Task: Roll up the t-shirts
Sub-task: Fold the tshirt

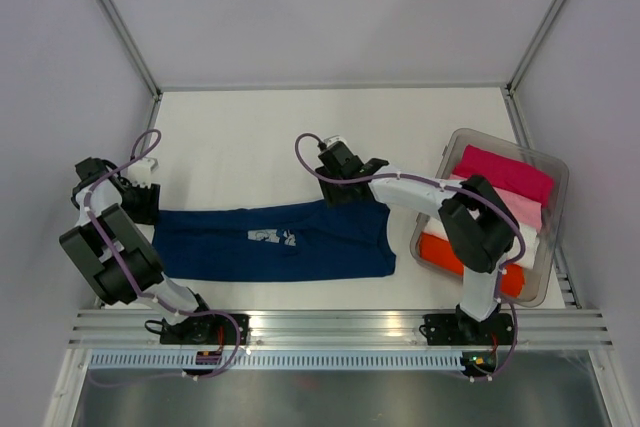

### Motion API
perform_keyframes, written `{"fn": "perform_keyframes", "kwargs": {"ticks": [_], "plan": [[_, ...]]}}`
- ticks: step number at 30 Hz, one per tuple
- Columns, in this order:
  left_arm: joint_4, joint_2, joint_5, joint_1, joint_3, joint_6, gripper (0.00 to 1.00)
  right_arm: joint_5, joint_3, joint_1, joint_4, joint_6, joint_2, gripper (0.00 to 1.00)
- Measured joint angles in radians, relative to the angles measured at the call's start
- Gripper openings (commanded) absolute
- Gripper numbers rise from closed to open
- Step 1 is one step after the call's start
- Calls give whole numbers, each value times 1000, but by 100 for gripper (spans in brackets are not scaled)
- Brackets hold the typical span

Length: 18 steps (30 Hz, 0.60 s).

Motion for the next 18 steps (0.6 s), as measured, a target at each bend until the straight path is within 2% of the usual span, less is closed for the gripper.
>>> {"fn": "perform_keyframes", "kwargs": {"ticks": [3,9,15,18], "plan": [[0,6,0,0,-1,-1,53,3,31,0,3,-26,68,62],[0,9,0,0,-1,-1,53,13,37,-3,8,-42,89,61],[0,20,-1,0,-2,-1,53,-12,57,-19,35,-44,106,55],[0,21,-1,0,-2,-2,53,-24,50,-27,36,-42,109,38]]}}
